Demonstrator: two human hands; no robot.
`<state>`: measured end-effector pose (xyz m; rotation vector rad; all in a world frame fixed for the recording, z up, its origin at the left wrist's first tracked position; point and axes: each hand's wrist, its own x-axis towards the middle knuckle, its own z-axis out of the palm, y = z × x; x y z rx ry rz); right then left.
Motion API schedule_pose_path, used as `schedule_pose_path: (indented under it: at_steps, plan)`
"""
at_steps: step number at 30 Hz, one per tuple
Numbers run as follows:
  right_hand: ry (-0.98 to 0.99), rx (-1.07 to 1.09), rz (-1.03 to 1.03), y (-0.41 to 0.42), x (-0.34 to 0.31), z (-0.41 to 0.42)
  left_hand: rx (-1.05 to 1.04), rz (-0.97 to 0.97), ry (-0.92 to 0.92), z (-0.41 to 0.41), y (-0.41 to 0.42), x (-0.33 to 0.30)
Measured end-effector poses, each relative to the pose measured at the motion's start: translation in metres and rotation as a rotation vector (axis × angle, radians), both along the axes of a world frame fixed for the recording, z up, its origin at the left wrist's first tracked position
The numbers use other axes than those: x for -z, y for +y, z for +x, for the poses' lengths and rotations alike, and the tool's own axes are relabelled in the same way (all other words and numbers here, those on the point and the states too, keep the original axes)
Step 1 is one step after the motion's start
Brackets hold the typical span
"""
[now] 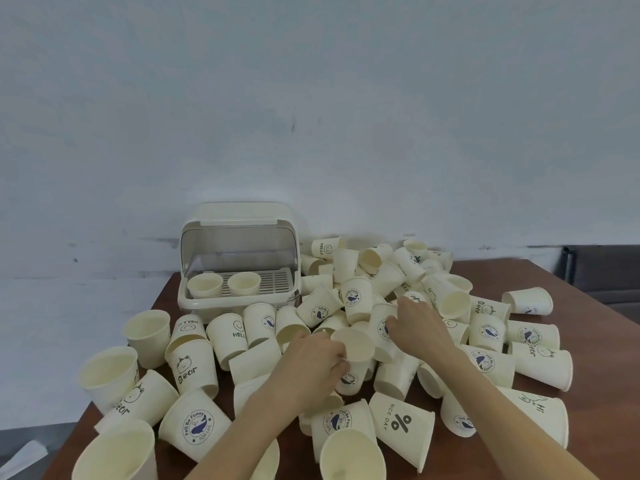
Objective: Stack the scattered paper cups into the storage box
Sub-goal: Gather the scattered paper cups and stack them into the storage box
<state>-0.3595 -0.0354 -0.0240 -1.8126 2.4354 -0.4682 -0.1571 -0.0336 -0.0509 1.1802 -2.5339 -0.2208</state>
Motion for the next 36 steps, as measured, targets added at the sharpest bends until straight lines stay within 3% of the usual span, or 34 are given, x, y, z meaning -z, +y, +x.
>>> schedule_pose_path:
  at_steps: [7,20,36]
  plan:
    - [-0.049,0.001,-0.028,-0.004,-0.002,0.003,-0.071,-0.053,0.239,0.014,-0.001,-0.01]
    - [-0.113,-0.174,-0.242,-0.007,-0.047,0.06,-0.238,-0.1,0.477,0.06,-0.022,-0.026]
    - [-0.084,-0.408,-0.336,-0.087,-0.037,0.151,-0.587,-0.173,0.499,0.128,-0.035,-0.031]
